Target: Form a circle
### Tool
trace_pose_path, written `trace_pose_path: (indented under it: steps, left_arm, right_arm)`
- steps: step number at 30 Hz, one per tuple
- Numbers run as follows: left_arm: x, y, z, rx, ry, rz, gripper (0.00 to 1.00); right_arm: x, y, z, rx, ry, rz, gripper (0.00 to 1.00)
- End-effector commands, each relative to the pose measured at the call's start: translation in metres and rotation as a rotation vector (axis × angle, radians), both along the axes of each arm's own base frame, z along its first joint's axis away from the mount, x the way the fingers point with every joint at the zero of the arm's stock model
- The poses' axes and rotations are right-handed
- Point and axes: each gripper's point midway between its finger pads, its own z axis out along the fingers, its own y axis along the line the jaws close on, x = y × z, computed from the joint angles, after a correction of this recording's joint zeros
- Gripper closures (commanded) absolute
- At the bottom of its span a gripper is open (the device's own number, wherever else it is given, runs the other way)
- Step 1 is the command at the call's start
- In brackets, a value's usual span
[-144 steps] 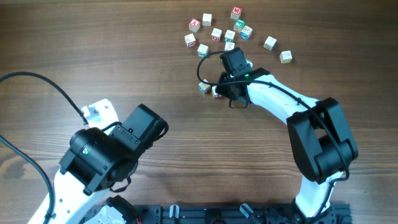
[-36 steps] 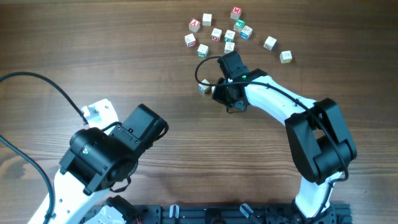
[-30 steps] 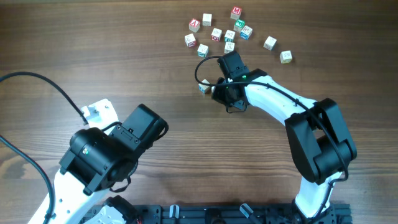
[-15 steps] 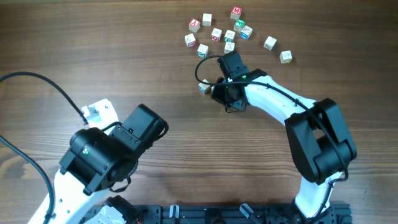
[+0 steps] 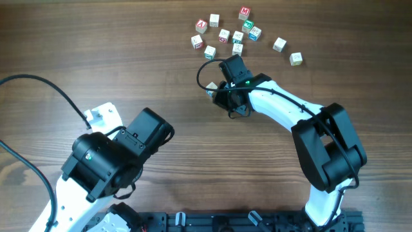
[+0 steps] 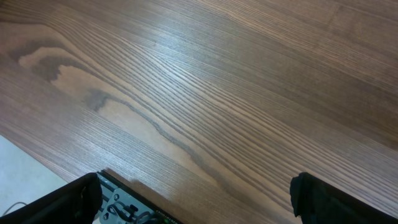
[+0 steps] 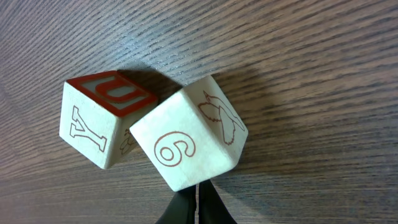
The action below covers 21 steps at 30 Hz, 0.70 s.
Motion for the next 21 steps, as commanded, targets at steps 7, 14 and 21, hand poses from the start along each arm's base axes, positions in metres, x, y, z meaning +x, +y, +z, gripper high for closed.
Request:
trace_pose_path:
  steps: [7, 14, 21]
  left_arm:
    - [0.000, 0.001, 0.000, -0.001, -0.009, 0.011, 0.00]
    - [0.000, 0.001, 0.000, -0.001, -0.009, 0.011, 0.00]
    - [0.000, 0.001, 0.000, -0.001, -0.008, 0.011, 0.00]
  right_arm:
    - [-0.017, -0.020, -0.018, -0.099, 0.074, -0.027, 0.95]
    - [-0.005, -0.025, -0.017, -0.131, 0.018, -0.046, 0.95]
    - [-0.007, -0.014, -0.015, -0.075, 0.028, -0.024, 0.95]
